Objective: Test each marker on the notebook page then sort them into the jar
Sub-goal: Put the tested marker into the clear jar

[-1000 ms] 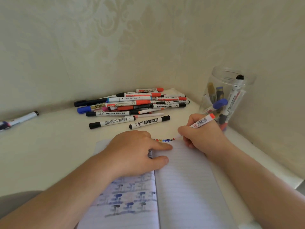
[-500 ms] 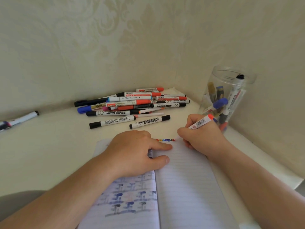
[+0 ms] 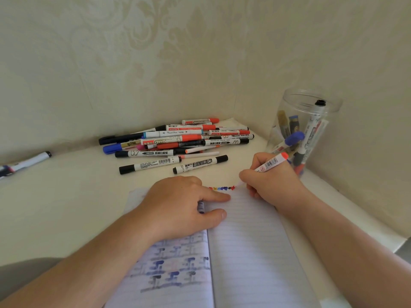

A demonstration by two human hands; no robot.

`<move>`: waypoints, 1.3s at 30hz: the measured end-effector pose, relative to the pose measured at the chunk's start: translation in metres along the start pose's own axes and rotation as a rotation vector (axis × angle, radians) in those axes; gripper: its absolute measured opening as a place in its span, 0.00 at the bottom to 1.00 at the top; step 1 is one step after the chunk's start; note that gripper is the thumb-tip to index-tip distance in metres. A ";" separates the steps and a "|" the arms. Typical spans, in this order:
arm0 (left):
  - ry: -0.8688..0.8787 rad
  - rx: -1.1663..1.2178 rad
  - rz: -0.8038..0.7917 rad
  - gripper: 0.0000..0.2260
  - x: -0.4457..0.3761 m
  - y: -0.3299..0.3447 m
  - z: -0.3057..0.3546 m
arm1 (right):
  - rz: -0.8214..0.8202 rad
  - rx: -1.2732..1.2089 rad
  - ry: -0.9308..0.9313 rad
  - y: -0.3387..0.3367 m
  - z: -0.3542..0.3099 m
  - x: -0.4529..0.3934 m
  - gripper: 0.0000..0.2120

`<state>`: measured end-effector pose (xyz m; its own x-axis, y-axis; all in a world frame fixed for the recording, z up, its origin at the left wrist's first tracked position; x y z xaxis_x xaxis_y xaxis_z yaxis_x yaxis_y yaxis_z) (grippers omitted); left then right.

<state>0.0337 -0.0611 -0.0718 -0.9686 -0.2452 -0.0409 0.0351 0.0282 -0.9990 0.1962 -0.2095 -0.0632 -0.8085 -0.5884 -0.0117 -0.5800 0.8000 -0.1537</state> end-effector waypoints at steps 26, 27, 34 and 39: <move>-0.225 0.589 0.318 0.12 0.005 0.003 -0.017 | -0.383 -0.404 0.050 -0.016 -0.005 0.001 0.15; -0.220 0.578 0.319 0.11 0.005 0.003 -0.016 | -0.385 -0.391 0.042 -0.015 -0.004 0.001 0.13; -0.164 0.541 0.296 0.09 0.007 0.000 -0.013 | -0.381 -0.348 0.014 -0.013 -0.005 0.003 0.08; -0.118 0.516 0.312 0.10 0.008 0.000 -0.013 | -0.406 -0.287 -0.041 -0.009 0.000 0.003 0.05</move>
<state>0.0227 -0.0503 -0.0718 -0.8606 -0.4072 -0.3058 0.4562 -0.3496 -0.8184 0.1994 -0.2186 -0.0621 -0.5102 -0.8588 -0.0469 -0.8560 0.5019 0.1238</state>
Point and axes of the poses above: each hand's wrist, its own x-axis away from the middle knuckle, its own y-axis out of the palm, z = x × y, the point moved 1 cm from there along -x, towards the middle knuckle, and after that the axes turned 15 degrees about -x, right-handed, at the moved point
